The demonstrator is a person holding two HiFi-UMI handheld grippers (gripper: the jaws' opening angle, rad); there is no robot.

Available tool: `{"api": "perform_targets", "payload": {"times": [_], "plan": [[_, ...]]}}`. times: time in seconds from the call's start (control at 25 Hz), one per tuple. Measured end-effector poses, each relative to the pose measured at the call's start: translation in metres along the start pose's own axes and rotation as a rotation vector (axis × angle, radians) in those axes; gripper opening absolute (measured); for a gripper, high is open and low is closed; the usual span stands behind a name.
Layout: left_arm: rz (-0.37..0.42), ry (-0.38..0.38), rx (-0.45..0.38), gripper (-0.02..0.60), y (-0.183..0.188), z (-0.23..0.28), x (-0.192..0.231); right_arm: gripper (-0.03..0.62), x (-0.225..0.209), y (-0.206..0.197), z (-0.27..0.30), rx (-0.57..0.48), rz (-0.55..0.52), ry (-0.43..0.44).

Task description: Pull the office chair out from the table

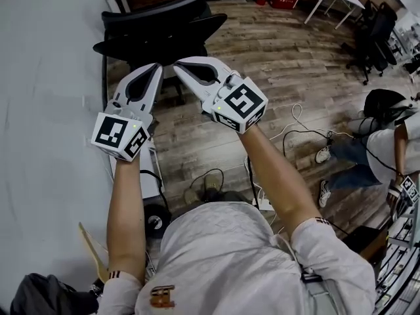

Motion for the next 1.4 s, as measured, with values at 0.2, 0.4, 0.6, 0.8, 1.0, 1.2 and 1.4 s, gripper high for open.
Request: {"api": "perform_targets", "payload": {"times": [0.2, 0.4, 0.6, 0.8, 1.0, 1.2, 1.4], "plan": [[0.001, -0.007, 0.005, 0.0, -0.002, -0.002, -0.004, 0.002, 0.003, -0.004, -0.002, 0.001, 0.019, -0.007], [-0.004, -0.002, 0.007, 0.0, -0.004, -0.006, -0.002, 0.001, 0.007, -0.005, -0.002, 0.001, 0.018, -0.008], [-0.006, -0.003, 0.003, 0.0, -0.004, -0.007, -0.001, 0.0, 0.009, -0.005, 0.0, 0.007, 0.012, 0.0], [-0.01, -0.006, 0.006, 0.0, -0.003, -0.008, -0.001, 0.0, 0.01, -0.005, 0.001, 0.006, 0.013, 0.0], [-0.014, -0.007, 0.004, 0.0, -0.003, -0.009, -0.002, 0.0, 0.012, -0.003, 0.0, 0.006, 0.011, 0.001], [-0.016, -0.016, -0.003, 0.0, -0.004, -0.009, -0.005, 0.0, 0.014, -0.003, -0.002, 0.007, 0.008, -0.001], [-0.025, -0.014, -0.003, 0.0, 0.0, -0.003, -0.008, 0.0, 0.008, 0.002, -0.005, 0.006, 0.007, 0.0]]}}
Point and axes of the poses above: the fingertips, and each gripper's own axes: z forward along the fingers, x to its left, y out of its top, the point moved 9 cm from there along -z, backward along the fingers, and after that the axes turned 8 degrees about y, right-handed, at the moved point
